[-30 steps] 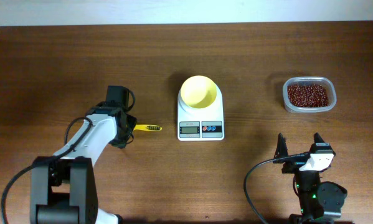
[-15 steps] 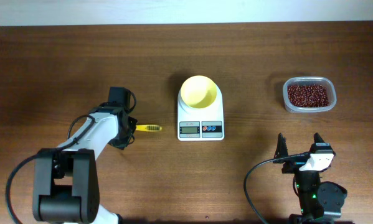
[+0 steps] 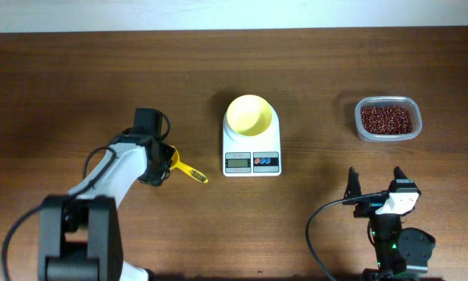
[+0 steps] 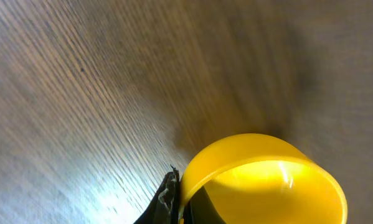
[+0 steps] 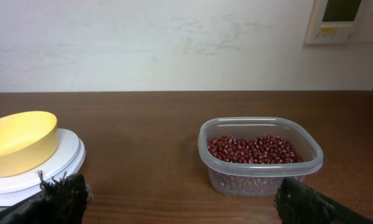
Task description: Scoop item into bowl and weigh 50g on scale
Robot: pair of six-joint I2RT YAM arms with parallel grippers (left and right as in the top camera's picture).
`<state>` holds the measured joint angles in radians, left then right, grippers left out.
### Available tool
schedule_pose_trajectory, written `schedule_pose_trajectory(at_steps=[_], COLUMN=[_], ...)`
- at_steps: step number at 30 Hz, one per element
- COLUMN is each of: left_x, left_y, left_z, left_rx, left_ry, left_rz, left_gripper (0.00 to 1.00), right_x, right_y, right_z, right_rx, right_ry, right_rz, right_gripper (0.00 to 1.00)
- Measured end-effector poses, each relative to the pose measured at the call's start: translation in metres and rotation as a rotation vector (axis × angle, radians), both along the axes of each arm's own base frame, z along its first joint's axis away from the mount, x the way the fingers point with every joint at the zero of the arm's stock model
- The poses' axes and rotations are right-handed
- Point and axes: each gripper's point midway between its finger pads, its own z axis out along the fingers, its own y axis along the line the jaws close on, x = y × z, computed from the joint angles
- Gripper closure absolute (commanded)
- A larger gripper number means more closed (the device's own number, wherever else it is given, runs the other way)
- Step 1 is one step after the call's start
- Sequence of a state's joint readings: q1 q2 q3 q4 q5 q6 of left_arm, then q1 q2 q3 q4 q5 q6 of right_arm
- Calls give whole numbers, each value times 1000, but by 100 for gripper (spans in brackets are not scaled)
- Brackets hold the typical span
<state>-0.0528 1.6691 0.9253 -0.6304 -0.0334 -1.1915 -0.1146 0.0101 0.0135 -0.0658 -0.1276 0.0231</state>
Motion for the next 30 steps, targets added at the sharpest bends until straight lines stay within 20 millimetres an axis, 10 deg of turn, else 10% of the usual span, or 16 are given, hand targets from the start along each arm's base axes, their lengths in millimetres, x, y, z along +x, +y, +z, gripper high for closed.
schedule_pose_trajectory(at_steps=[10, 23, 30], left_x=[25, 34, 34], left_y=[25, 26, 26], left_z=[136, 144, 144], left_rx=[107, 109, 109], left_ry=[-470, -517, -517], left_rz=[84, 94, 94], left_gripper=[100, 100, 100], right_x=[0, 0, -4], right_y=[0, 9, 38], right_z=[0, 5, 7], right_rx=[0, 23, 798], right_ry=[0, -21, 68], right_rz=[0, 51, 174], right_gripper=[1, 1, 1])
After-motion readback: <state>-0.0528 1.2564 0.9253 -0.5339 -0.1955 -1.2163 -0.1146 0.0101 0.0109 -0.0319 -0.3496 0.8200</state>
